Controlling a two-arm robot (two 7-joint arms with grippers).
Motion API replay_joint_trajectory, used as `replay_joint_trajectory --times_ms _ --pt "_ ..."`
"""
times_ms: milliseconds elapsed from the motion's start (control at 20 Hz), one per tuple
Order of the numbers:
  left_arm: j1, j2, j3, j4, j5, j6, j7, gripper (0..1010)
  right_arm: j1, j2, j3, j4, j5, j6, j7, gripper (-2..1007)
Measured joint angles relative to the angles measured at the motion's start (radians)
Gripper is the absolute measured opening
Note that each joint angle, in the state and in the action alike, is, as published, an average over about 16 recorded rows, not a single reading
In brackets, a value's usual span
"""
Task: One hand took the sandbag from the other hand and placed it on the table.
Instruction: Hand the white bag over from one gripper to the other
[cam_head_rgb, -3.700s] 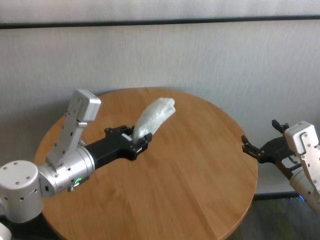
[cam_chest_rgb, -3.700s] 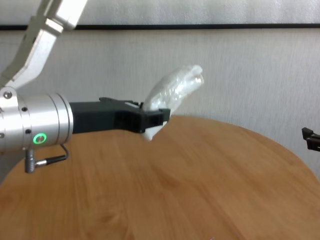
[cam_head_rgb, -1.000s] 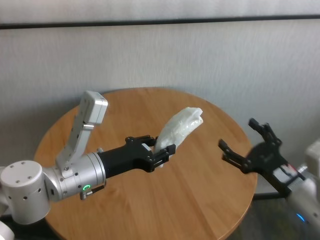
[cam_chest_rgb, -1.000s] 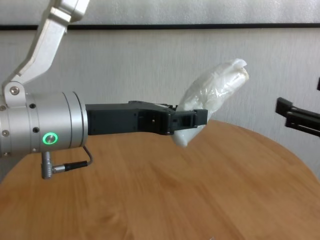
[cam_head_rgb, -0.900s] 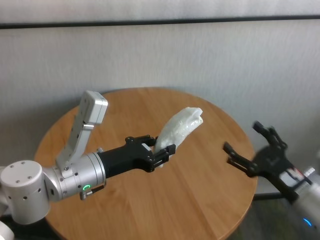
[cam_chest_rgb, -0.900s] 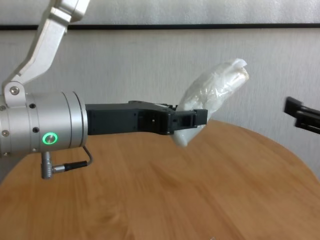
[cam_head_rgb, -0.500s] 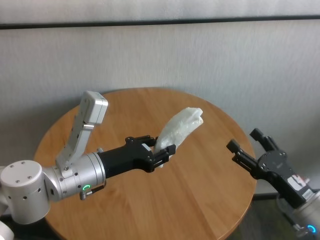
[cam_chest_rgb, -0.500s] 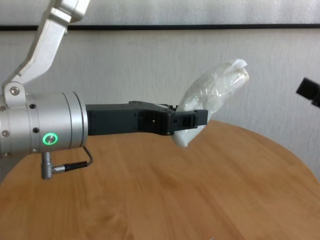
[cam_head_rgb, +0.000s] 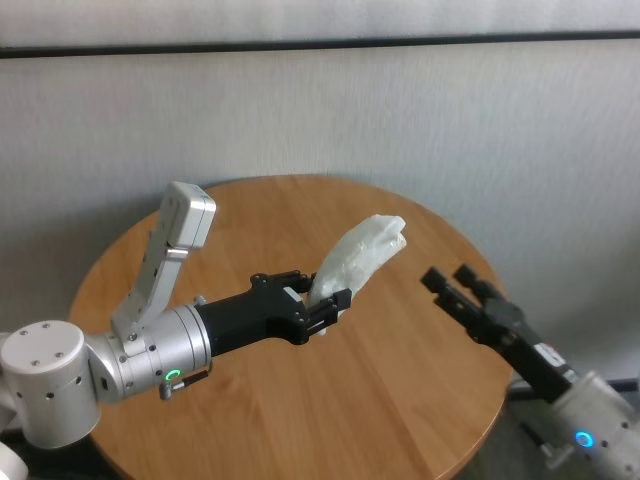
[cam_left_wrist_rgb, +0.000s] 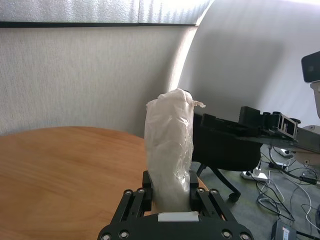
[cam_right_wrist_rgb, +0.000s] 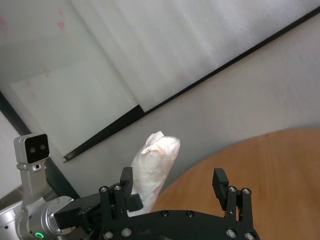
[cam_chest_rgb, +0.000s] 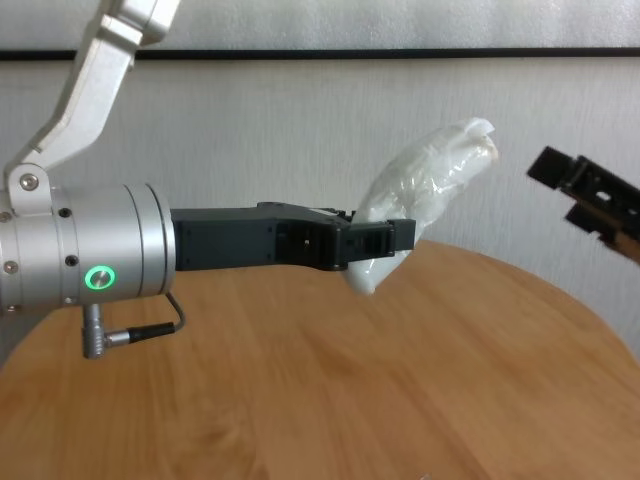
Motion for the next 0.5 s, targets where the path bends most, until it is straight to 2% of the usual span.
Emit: replay_joint_trajectory --times_ms 250,500 --pt "0.0 0.0 0.0 0.0 0.0 0.0 0.0 428 0.04 -0.034 -0.017 0.026 0.064 0.084 0.032 1000" --pt "0.0 0.0 0.0 0.0 0.0 0.0 0.0 428 0.074 -0.055 -0.037 0.048 0.102 0.133 0.05 1000"
